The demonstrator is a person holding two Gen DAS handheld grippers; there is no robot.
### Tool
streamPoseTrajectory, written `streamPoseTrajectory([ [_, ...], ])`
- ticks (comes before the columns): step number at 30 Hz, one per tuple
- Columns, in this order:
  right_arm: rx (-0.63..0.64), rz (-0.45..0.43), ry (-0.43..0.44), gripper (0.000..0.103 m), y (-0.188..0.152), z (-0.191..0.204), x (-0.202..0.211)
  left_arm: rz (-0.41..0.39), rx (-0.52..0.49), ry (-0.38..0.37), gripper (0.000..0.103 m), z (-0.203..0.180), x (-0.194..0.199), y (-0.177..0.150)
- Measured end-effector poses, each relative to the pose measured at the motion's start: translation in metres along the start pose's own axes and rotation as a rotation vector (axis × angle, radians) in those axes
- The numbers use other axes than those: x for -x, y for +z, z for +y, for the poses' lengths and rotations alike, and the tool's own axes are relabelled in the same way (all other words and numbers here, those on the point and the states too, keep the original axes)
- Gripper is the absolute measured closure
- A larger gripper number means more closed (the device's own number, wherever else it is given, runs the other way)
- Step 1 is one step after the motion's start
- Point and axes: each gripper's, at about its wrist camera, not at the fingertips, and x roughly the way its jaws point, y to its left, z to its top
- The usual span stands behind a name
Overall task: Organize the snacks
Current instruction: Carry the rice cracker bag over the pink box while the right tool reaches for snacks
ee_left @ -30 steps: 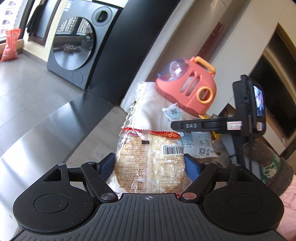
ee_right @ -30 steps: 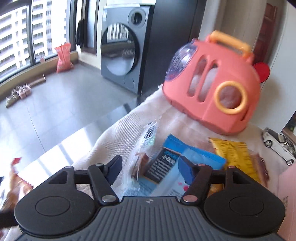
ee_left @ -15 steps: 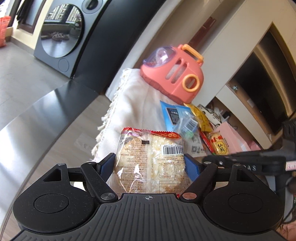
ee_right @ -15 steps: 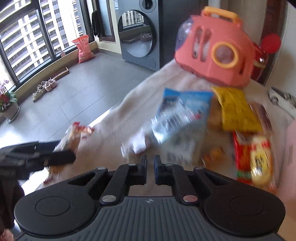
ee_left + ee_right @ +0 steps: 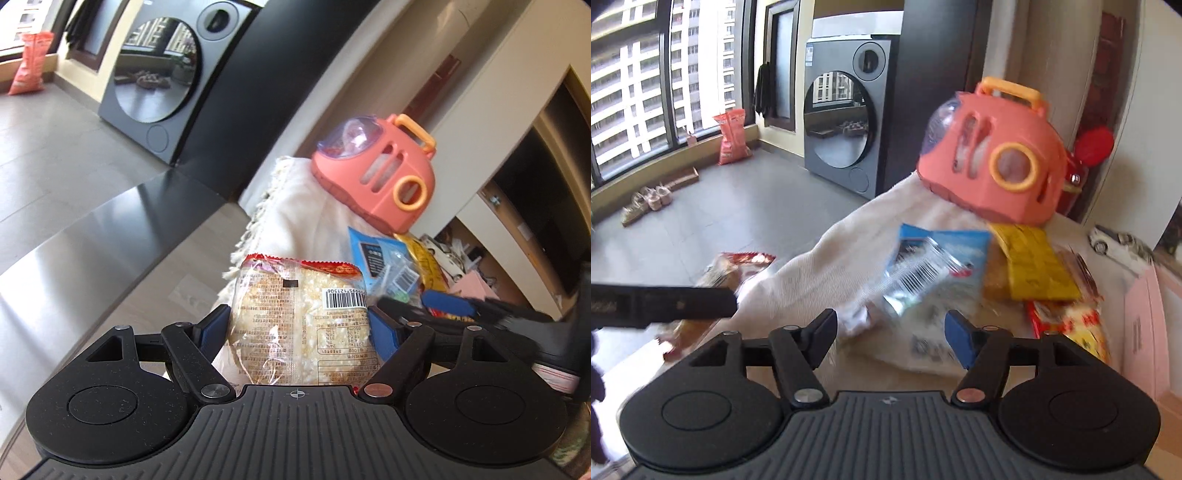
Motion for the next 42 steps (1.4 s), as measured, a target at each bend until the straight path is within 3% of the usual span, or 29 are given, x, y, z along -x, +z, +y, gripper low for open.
streamPoseTrajectory([
  [3,0.08,0.01,-0.103,0.038,0.004,0.021,-0.032,0.006,0.014,0.004,0.019,0.006,0.001,-0.002],
  [6,0.076,0.005,-0.106,0.038,0.001,0.021,-0.034,0.015,0.021,0.001,0.019,0.01,0.001,-0.004],
  [11,0.059,0.024,-0.028,0.038,-0.019,-0.016,-0.006,0.023,0.017,-0.02,0.019,0.007,-0.001,-0.005],
  [16,0.052,0.044,-0.138,0.038,-0.048,-0.065,0.017,0.048,-0.004,-0.043,0.019,-0.004,-0.009,-0.008],
  [19,0.027,0.025,-0.064,0.038,-0.057,-0.083,0.037,0.065,-0.027,-0.051,0.019,-0.012,-0.012,-0.01],
  [23,0.128,-0.019,0.004,0.035,-0.061,-0.071,0.052,0.085,-0.056,-0.054,0.019,-0.022,-0.015,-0.013],
  [26,0.171,-0.018,0.057,0.035,-0.06,-0.059,0.043,0.103,-0.085,-0.06,0.019,-0.03,-0.016,-0.016],
  [33,0.071,0.063,0.166,0.035,-0.053,-0.065,0.008,0.141,-0.178,-0.056,0.019,-0.05,-0.014,-0.024],
  [34,0.047,0.067,0.178,0.042,-0.054,-0.068,0.011,0.145,-0.198,-0.059,0.019,-0.054,-0.014,-0.026],
  [35,0.026,0.073,0.192,0.061,-0.055,-0.071,0.016,0.149,-0.218,-0.063,0.019,-0.059,-0.014,-0.028],
  [36,0.004,0.088,0.216,0.065,-0.057,-0.075,0.021,0.154,-0.237,-0.068,0.019,-0.064,-0.014,-0.029],
  [42,-0.049,0.076,0.223,0.066,-0.082,-0.092,0.074,0.189,-0.399,-0.133,0.019,-0.109,-0.012,-0.046],
])
